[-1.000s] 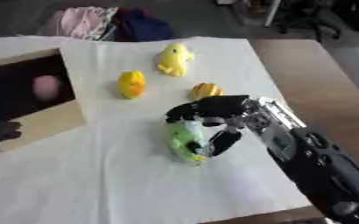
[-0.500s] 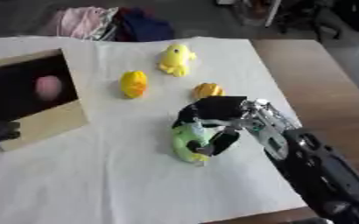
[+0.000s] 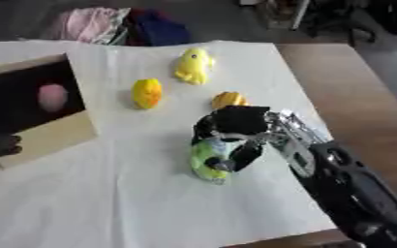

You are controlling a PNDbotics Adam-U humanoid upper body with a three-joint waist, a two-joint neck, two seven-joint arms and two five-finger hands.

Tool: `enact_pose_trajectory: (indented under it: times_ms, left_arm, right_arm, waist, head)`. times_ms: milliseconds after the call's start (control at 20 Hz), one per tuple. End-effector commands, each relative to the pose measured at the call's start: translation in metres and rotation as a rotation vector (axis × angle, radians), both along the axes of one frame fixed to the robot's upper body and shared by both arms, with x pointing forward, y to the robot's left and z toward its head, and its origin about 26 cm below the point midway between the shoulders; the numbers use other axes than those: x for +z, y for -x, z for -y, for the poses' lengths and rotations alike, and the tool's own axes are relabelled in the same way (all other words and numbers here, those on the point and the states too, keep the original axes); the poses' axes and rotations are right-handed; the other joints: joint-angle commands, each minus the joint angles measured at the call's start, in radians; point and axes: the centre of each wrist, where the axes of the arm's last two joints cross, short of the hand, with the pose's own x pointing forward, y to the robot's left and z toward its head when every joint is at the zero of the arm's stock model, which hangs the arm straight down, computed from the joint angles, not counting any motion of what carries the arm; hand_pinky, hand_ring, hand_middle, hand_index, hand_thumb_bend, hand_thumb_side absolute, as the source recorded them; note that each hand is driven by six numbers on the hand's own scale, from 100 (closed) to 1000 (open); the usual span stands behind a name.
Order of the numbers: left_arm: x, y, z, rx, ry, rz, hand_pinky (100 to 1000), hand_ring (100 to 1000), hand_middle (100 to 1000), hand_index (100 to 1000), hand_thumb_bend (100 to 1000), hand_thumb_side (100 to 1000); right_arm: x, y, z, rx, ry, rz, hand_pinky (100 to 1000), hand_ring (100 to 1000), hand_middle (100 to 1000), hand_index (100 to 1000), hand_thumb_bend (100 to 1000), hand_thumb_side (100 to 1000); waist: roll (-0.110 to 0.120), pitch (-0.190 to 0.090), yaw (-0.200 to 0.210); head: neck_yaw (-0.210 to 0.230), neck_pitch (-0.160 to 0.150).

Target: Pick up objects on the table and place them in the box.

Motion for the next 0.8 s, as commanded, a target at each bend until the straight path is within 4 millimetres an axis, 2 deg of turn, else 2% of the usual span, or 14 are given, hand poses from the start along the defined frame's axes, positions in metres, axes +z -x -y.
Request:
enact_pose_trajectory:
  times_ms: [50,450,800]
  left_arm:
    - [0.007,0.001,0.0,0.001,-0.002,0.027,792,796,660,720,100,544]
    - [0.006,0.001,0.0,0.002,-0.001,0.026,792,796,660,720,100,544]
    - [0.008,0.001,-0.001,-0.002,0.002,0.03,792,795,659,720,100,546]
  right_arm:
    - [0.012,-0.003,0.005,0.078,0.071,0.008,206,231,112,270,100,246]
    - [0.037,-0.006,0.003,0.108,-0.005,0.041,192,213,100,251,100,237]
    - [0.072,-0.011,0.006,0.132,-0.069,0.095,189,211,100,252,100,233]
  waist:
    - [0.009,-0.006,-0.002]
    - [0.009,-0.009,-0.002]
    - [0.01,-0.012,-0.001]
  head:
    - [-0.005,-0.004]
    - [-0.008,-0.004]
    - [-0.011,-0.006]
